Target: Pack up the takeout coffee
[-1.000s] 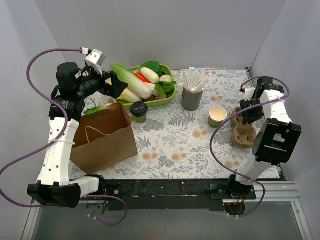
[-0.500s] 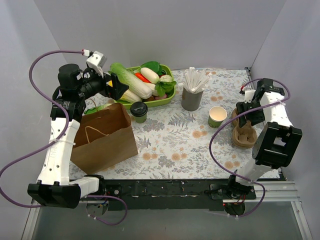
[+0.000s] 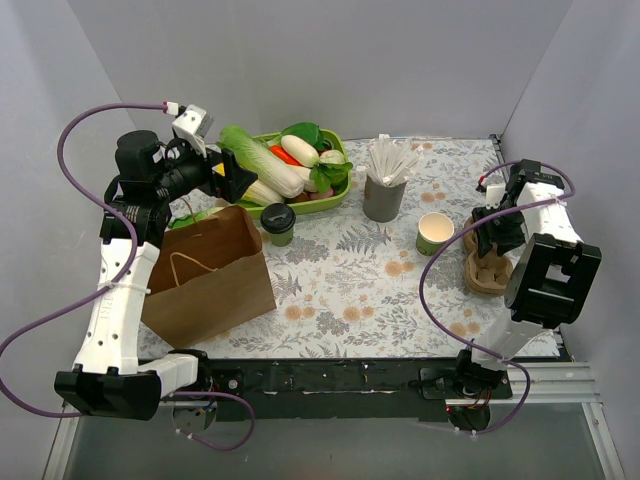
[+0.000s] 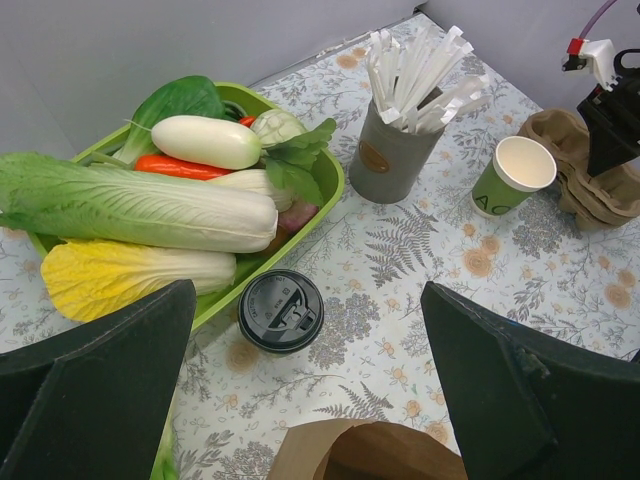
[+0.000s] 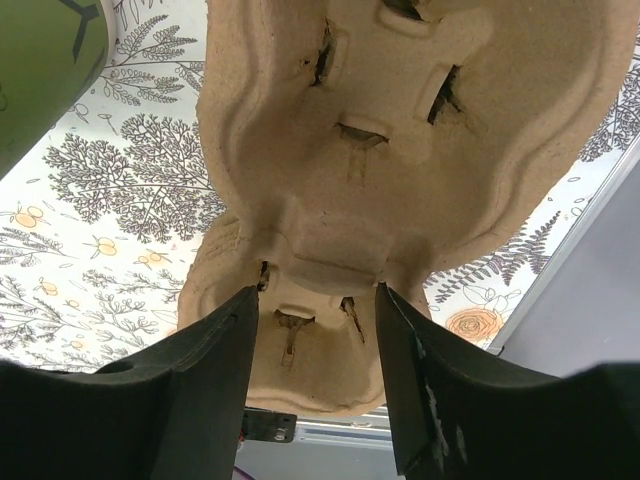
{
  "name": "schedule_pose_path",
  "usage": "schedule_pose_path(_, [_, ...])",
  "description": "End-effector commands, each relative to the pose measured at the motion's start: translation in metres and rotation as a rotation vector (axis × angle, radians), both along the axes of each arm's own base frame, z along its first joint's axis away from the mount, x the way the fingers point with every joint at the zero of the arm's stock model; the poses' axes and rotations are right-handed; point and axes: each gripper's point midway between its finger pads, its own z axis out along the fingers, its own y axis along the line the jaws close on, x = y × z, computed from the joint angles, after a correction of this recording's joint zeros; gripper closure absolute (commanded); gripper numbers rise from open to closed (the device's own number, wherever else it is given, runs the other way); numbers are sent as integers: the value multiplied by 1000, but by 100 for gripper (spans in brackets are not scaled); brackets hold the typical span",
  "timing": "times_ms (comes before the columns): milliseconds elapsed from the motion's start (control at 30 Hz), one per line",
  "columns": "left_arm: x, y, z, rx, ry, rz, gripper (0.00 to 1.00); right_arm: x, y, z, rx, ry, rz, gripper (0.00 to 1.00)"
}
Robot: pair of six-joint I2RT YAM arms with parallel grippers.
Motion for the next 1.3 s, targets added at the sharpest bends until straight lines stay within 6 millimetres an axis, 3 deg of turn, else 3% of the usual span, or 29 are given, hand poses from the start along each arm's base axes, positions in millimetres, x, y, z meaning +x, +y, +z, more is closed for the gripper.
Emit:
schedule_pose_path(0, [-5,3,8,3,-31,12,2,13,0,3,-7,-33,-6,43])
schedule_pose_path(467, [0,4,5,7,-26,16,2,23,-4,-2,-30,-32,-10,47])
schedule_pose_path(767, [0,4,4,7,-20,17,2,21,-2,0,-30,-28,-2,59])
schedule_pose_path(933, [1,3,5,7,-24,13,2,18,-9,14,-73,-47,4,75])
schedule_pose_path(1067, [0,2,8,4,-28,7,2,14,-8,24,-77,-58,21,76])
schedule_pose_path(1200, [-1,3,10,5,-31,11,2,15,-10,52,-92,-108,42,76])
schedule_pose_path(1267, [-2,3,9,4,-31,10,2,17,-9,56,-89,-130,48,76])
